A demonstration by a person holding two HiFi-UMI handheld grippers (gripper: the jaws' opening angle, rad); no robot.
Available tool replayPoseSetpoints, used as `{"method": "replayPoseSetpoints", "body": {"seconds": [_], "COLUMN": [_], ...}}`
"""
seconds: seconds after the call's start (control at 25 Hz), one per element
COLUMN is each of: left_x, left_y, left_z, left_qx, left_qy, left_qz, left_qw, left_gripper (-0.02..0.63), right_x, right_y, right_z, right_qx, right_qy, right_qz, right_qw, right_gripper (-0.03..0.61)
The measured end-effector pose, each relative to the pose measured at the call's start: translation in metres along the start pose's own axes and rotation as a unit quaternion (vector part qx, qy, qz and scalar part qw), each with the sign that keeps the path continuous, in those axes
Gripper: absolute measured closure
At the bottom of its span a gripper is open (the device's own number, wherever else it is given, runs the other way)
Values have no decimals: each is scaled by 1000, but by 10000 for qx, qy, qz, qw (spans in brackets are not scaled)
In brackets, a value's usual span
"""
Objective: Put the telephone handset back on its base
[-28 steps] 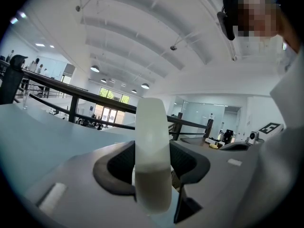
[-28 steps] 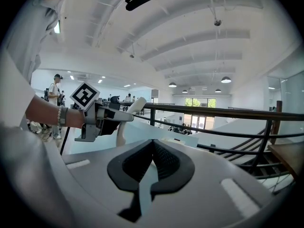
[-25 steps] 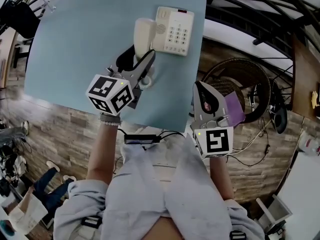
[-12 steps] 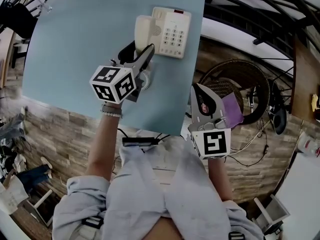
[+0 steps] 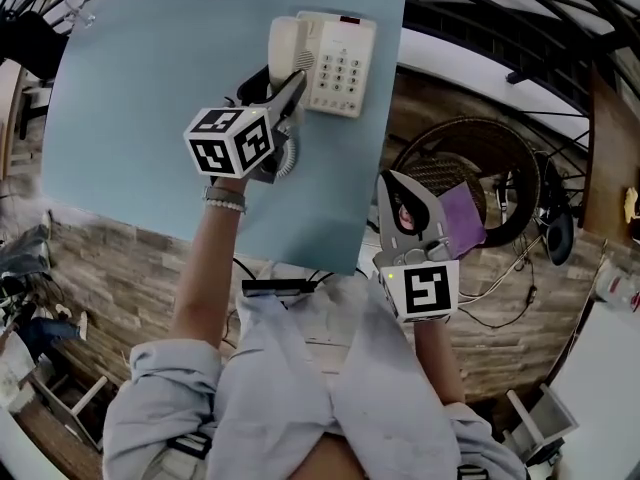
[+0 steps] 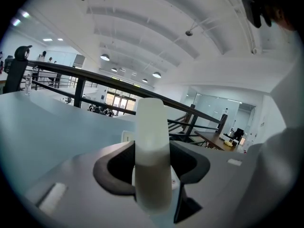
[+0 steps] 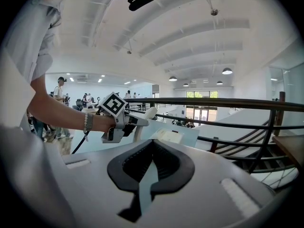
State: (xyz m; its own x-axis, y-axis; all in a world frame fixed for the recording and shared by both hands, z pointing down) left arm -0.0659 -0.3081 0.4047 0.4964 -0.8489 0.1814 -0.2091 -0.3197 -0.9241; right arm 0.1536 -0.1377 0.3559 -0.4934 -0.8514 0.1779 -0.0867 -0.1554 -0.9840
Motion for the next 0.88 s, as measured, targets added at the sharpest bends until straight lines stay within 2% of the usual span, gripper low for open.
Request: {"method": "replayPoseSetpoints", "body": {"seconds": [0.88], "left_x": [57], "left_y": [-24], "left_z": [-28], "left_qx": [53], "left_qy": [363], "left_qz": [-465], "left_qw": [9982], "left_gripper": [403], "right_x": [9], "right_y": [-15], "right_z": [17], "right_qx": [176], "right_qy": [51], "right_qz": [-213], "right_qw": [9996], "right_gripper": [572]}}
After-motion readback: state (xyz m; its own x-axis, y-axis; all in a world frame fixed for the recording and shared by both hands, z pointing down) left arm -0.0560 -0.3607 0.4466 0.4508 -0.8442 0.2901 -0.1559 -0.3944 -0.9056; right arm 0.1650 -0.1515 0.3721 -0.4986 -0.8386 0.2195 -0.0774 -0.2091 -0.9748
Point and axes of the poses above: the fingertips, and each gripper's own axes: x forward along the fingers, z to its right, y out of its top, the point moved 8 cm from there along -x, backward along the fingers, and after that the axes turned 12 degrees about z, right-handed, at the moved point
